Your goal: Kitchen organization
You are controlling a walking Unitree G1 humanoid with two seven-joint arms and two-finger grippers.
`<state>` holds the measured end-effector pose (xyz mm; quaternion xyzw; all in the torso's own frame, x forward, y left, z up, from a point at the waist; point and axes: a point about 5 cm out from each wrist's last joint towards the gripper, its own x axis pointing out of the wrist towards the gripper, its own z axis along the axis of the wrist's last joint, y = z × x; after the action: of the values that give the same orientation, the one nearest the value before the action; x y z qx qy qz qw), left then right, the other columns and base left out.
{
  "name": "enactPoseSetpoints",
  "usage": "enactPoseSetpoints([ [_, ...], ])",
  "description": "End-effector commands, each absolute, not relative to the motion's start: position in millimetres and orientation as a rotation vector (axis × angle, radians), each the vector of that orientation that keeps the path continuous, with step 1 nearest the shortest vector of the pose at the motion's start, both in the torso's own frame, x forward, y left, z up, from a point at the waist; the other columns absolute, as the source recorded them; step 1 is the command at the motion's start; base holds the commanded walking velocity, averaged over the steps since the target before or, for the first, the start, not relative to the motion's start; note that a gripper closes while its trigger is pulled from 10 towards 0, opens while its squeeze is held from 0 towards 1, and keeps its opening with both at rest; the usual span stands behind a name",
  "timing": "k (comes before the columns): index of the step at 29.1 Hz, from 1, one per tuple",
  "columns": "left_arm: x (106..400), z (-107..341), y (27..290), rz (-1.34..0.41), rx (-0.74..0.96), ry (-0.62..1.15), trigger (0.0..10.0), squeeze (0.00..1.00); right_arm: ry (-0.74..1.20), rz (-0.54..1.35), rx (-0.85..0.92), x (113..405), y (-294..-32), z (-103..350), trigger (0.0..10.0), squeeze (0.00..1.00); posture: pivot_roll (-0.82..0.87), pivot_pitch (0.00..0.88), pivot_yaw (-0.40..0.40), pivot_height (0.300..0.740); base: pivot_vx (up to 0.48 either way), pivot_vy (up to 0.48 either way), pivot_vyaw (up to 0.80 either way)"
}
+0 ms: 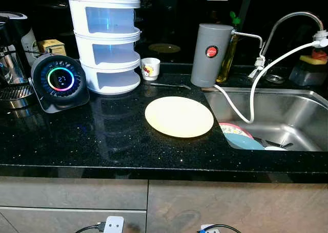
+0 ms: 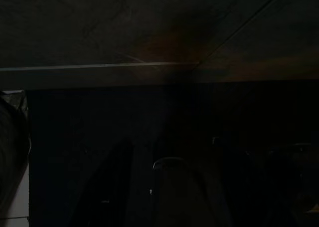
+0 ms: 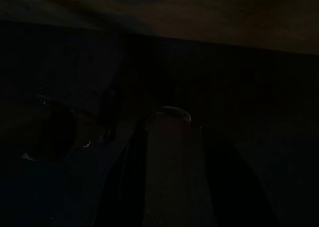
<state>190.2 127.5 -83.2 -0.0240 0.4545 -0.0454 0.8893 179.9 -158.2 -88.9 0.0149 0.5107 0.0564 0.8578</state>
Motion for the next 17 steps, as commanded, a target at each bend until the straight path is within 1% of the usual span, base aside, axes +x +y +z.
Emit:
enactPoseSetpoints([
  [1, 186.5, -85.2, 133.0, -0.096, -0.039, 0.955, 10.0, 0.00, 1.084, 0.108, 0.036, 175.9, -160.3, -90.6, 10.0, 0.00, 0.04, 0.021, -0.038, 0.740, 0.000, 0.000, 0.00],
  [2, 185.6, -85.6, 136.1, -0.095, -0.038, 0.955, 10.0, 0.00, 1.085, 0.108, 0.037, 175.3, -160.4, -90.9, 10.0, 0.00, 0.04, 0.021, -0.038, 0.740, 0.000, 0.000, 0.00],
  [3, 180.9, -87.2, 152.6, -0.077, -0.029, 0.956, 10.0, 0.00, 1.095, 0.112, 0.025, 173.5, -159.7, -91.8, 10.0, 0.00, 0.03, 0.040, -0.029, 0.740, 0.000, 0.000, 0.00],
  [4, 180.9, -87.2, 152.6, -0.077, -0.029, 0.956, 10.0, 0.00, 1.095, 0.112, 0.025, 173.5, -159.7, -91.8, 10.0, 0.00, 0.03, 0.040, -0.029, 0.740, 0.000, 0.000, 0.00],
  [5, 178.0, -87.8, 161.4, -0.080, -0.023, 0.957, 10.0, 0.00, 1.095, 0.119, 0.022, 172.8, -158.7, -92.1, 10.0, 0.00, 0.03, 0.033, -0.018, 0.740, 0.000, 0.000, 0.00],
  [8, 177.3, -87.7, 165.1, -0.094, -0.013, 0.956, 10.0, 0.00, 1.079, 0.096, 0.049, 175.9, -158.9, -90.7, 10.0, 0.00, 0.03, 0.037, -0.021, 0.740, 0.000, 0.000, 0.00],
  [17, 173.9, -88.6, 170.5, -0.068, -0.032, 0.953, 10.0, 0.00, 1.098, 0.112, 0.024, 171.8, -160.8, -92.4, 10.0, 0.00, 0.04, 0.036, -0.032, 0.740, 0.000, 0.000, 0.00],
])
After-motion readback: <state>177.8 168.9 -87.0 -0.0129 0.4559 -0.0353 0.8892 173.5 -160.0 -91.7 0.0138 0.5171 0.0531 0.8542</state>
